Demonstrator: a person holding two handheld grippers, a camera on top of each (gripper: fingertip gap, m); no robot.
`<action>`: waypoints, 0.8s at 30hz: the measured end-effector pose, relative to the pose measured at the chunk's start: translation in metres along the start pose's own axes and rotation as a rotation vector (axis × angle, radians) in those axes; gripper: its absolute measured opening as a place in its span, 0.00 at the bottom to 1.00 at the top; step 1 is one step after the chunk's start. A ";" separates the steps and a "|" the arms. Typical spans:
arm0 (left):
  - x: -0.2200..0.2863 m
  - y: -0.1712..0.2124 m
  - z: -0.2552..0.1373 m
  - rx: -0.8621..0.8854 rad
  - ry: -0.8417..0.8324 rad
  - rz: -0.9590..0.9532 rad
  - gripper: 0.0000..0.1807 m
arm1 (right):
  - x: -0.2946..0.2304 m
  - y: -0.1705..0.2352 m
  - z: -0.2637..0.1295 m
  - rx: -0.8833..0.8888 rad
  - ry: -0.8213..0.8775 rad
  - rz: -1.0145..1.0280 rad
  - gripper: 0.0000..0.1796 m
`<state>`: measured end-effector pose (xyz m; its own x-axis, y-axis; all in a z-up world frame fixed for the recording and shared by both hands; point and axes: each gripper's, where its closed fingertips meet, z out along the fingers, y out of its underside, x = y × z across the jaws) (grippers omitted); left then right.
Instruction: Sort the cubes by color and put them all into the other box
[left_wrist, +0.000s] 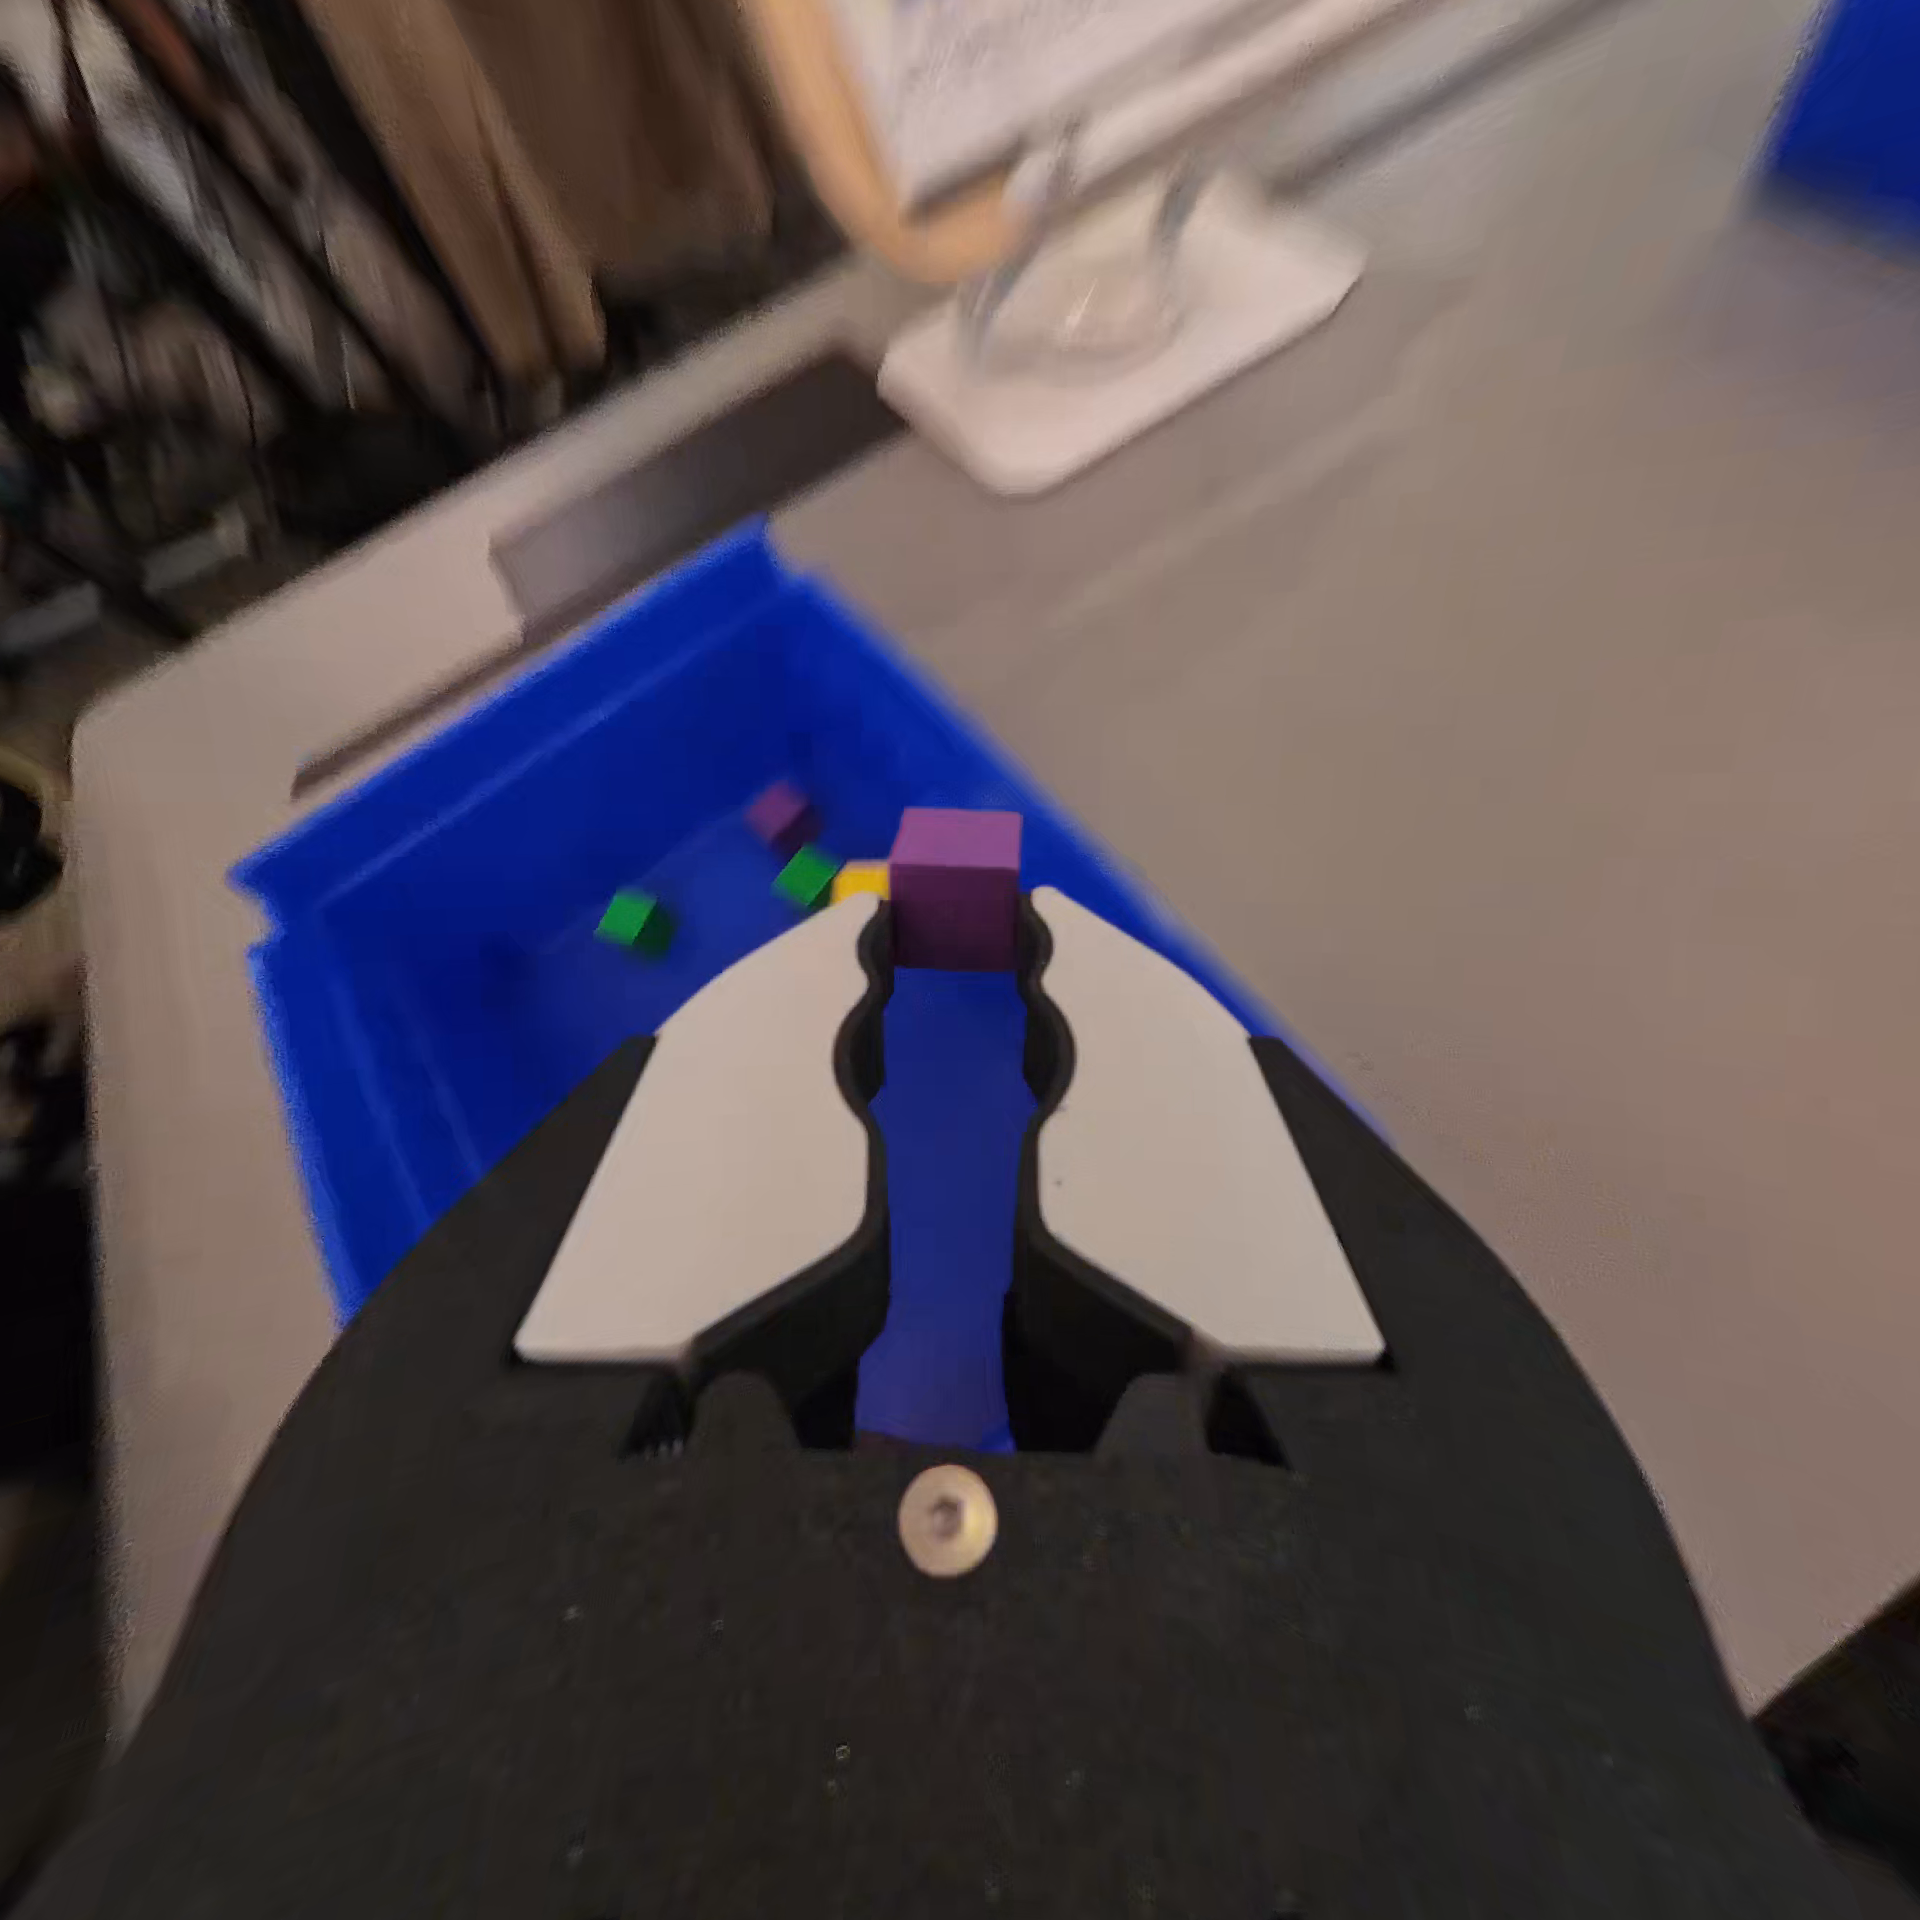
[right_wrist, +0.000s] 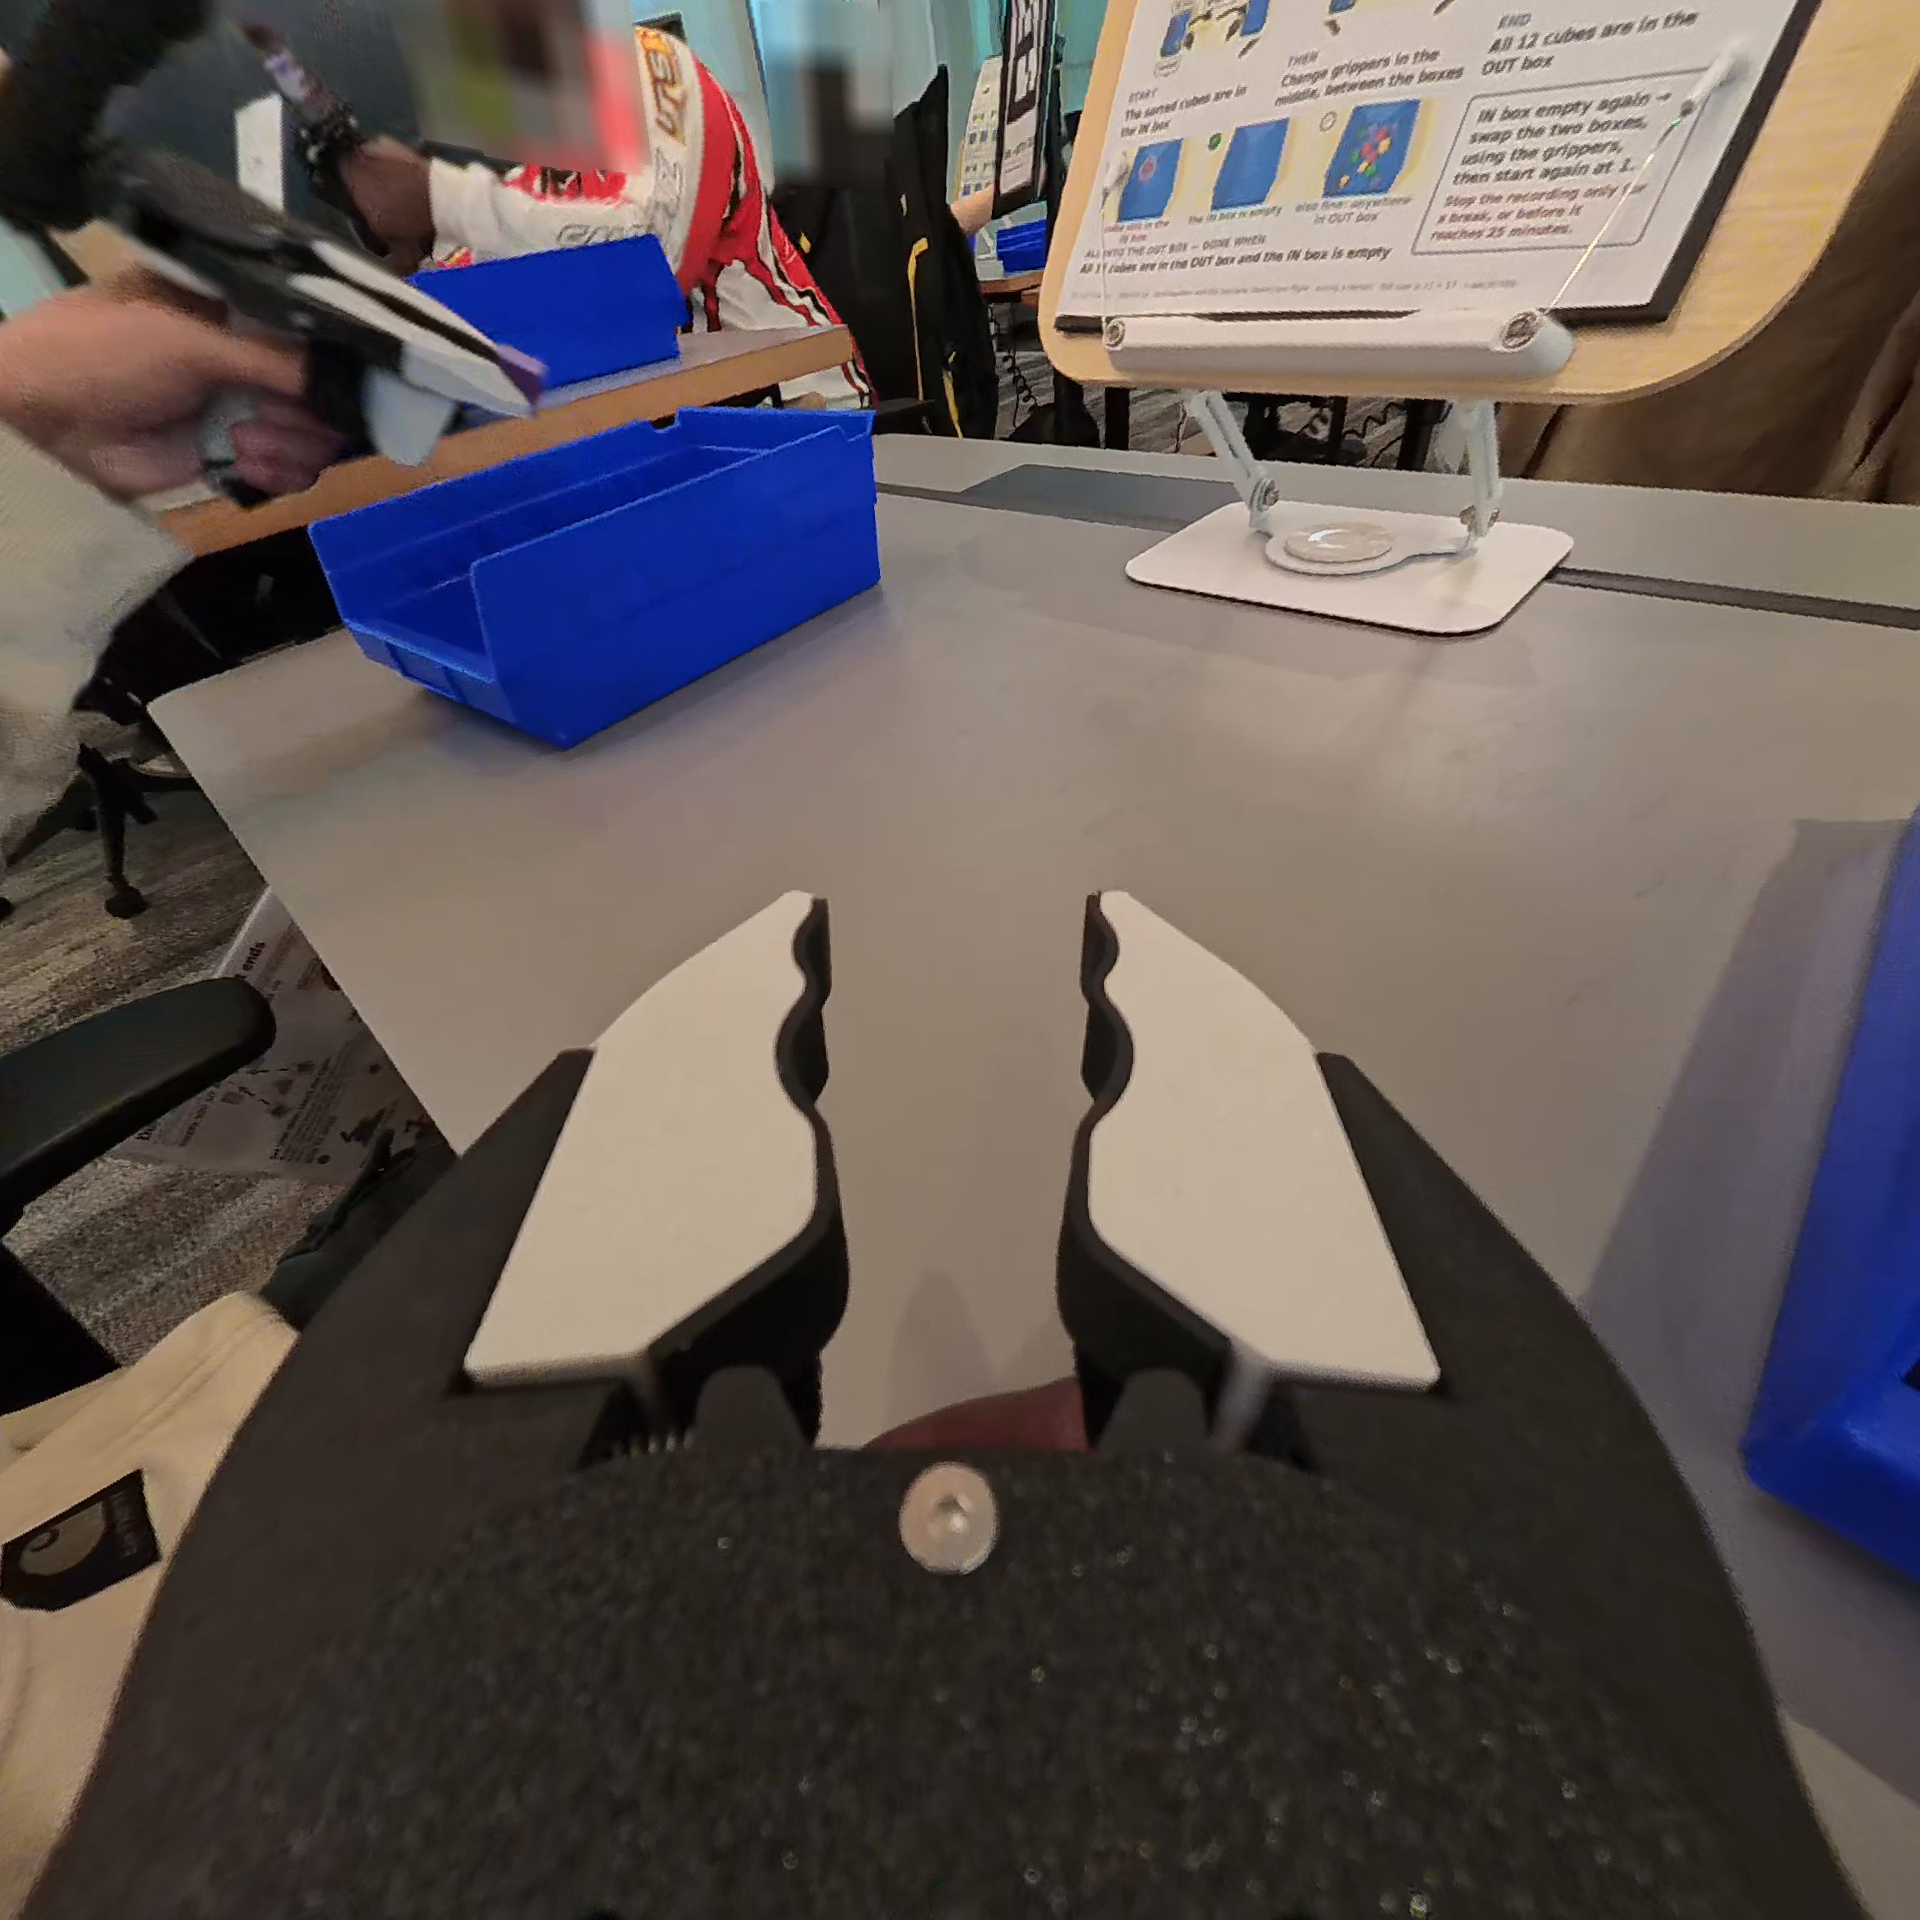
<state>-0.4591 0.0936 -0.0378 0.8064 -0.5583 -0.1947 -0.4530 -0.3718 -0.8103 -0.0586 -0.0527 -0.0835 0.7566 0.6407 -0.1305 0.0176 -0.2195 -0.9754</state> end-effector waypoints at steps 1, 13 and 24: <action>0.019 -0.011 -0.013 0.120 0.026 -0.003 0.12 | 0.001 0.000 0.000 0.003 -0.001 0.013 0.26; 0.110 0.005 -0.042 0.467 0.020 -0.164 0.12 | 0.009 0.007 0.008 0.017 -0.099 0.292 0.26; 0.240 -0.082 -0.021 0.666 0.526 0.288 0.12 | -0.069 -0.058 0.050 -0.063 -0.725 0.721 0.29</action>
<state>-0.2367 -0.0254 -0.0066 0.3429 -0.8923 -0.2937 -0.1642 0.2510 -0.9540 -0.1444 -0.0471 -0.0265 0.0243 0.6266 -0.7789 -0.2349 -0.7538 -0.6137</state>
